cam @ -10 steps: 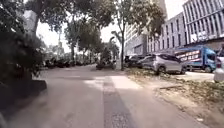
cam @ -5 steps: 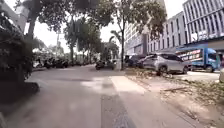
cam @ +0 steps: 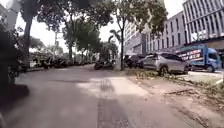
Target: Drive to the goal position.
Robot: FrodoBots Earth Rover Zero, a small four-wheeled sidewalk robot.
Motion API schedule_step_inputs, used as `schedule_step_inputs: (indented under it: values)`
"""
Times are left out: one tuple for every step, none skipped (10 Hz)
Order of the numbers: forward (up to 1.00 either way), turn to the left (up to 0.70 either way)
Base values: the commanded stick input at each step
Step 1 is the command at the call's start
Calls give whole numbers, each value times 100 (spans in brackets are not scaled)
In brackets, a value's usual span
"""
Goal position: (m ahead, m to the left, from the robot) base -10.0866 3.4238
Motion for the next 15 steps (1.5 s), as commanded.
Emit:
schedule_step_inputs:
  values:
    - [45, 0]
    - [45, 0]
    - [45, 0]
    - [45, 0]
    - [45, 0]
    - [45, 0]
    - [45, 0]
    - [45, 0]
    - [45, 0]
    - [45, 0]
    - [45, 0]
    - [45, 0]
    - [45, 0]
    - [45, 0]
    - [45, 0]
